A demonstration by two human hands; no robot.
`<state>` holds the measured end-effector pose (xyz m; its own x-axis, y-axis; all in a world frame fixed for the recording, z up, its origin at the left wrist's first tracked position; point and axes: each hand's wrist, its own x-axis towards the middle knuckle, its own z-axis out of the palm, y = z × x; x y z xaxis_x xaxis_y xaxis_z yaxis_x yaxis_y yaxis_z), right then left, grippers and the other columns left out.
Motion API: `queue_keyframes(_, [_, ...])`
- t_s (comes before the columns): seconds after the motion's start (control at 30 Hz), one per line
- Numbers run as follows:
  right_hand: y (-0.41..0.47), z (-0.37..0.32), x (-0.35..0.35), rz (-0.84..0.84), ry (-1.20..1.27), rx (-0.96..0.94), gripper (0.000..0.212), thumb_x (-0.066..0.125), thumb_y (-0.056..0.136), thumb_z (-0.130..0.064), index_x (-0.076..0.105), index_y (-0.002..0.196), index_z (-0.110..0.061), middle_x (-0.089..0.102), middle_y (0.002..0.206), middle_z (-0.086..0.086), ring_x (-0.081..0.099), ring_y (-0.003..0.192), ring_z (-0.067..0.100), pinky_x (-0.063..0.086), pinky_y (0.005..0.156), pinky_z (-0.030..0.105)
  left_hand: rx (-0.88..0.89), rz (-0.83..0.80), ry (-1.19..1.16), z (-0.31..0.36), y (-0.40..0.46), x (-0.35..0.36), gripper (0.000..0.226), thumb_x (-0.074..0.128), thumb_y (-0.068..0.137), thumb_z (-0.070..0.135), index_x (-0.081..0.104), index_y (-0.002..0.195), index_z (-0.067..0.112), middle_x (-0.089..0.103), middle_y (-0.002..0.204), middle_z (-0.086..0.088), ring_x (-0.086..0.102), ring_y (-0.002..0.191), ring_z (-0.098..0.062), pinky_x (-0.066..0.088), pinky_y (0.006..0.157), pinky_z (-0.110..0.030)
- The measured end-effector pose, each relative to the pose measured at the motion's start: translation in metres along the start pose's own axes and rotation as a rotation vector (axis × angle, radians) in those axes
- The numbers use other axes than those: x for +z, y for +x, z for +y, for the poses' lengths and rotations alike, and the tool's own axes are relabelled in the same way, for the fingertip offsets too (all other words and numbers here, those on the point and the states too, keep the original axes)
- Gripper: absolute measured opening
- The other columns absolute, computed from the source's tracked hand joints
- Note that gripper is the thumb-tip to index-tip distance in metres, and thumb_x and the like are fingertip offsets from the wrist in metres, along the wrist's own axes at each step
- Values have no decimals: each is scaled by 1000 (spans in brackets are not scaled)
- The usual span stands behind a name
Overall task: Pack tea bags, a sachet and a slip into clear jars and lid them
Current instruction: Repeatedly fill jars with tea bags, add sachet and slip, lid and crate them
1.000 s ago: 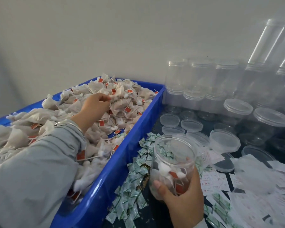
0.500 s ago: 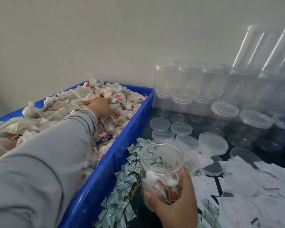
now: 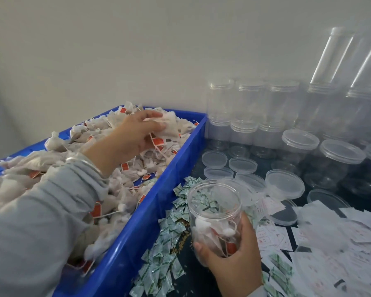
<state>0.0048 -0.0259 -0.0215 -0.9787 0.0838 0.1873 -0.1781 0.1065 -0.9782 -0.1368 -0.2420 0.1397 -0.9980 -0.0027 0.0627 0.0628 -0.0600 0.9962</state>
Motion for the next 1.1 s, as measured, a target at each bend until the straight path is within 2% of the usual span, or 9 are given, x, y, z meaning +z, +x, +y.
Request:
queue_keyframes(0.1, [1,0,3,8,0,8,101,84,34,-53,37,123,-55,54,124,-14,56,111,4,51,88,24,-71,-198,1,-3,-30,27,36,71,64,16,63,99,18,65,90,-10,62,62,-16,53,50,-23])
queue_keyframes(0.33, [3,-1,4,4,40,8,105,85,33,-43,41,128,-45,55,123,-8,57,111,13,52,92,42,-55,-568,214,-4,-57,56,40,72,65,25,64,104,20,66,71,4,58,52,-8,49,48,-18])
queue_keyframes(0.57, [1,-4,3,56,53,-16,95,93,49,-13,42,122,-44,51,129,-3,55,115,11,51,95,33,-56,-462,119,-10,-52,44,34,76,71,24,64,102,15,73,91,-1,68,71,-13,51,48,-19])
queue_keyframes(0.63, [1,-6,2,100,76,-43,92,93,47,-21,42,120,-46,53,127,-6,57,112,8,52,89,24,-15,-459,164,-14,-52,43,39,75,69,29,64,105,21,72,99,3,68,89,-12,55,64,-22])
queue_keyframes(0.7, [2,-8,0,157,94,-91,94,90,41,-32,44,122,-43,56,124,-7,60,107,6,53,81,16,10,-564,320,-20,-57,46,67,81,57,46,57,118,30,66,117,11,61,112,-8,52,86,-26])
queue_keyframes(0.77, [4,-11,0,160,88,-105,102,88,38,-37,42,129,-38,57,126,-4,60,111,10,54,83,20,-32,-740,489,-29,-65,55,100,84,49,58,37,136,39,52,135,17,48,126,-2,44,101,-27])
queue_keyframes(0.87, [7,-13,-2,182,57,-150,103,85,39,-45,40,132,-39,56,128,-4,58,116,11,54,89,37,-52,-785,458,-42,-76,72,116,88,46,49,15,137,50,45,136,26,44,125,8,42,103,-20])
queue_keyframes(0.97, [9,-16,-7,265,4,-233,101,85,44,-45,41,134,-35,52,131,-7,54,120,13,54,90,39,-21,-778,407,-43,-80,80,118,86,40,58,21,138,45,46,138,22,42,128,6,41,102,-19])
queue_keyframes(1.1, [15,-19,-13,193,-32,-219,104,84,47,-42,37,138,-23,52,131,1,54,120,20,51,92,43,45,-717,524,-42,-82,81,103,90,47,36,36,135,35,50,132,18,49,121,5,43,101,-20])
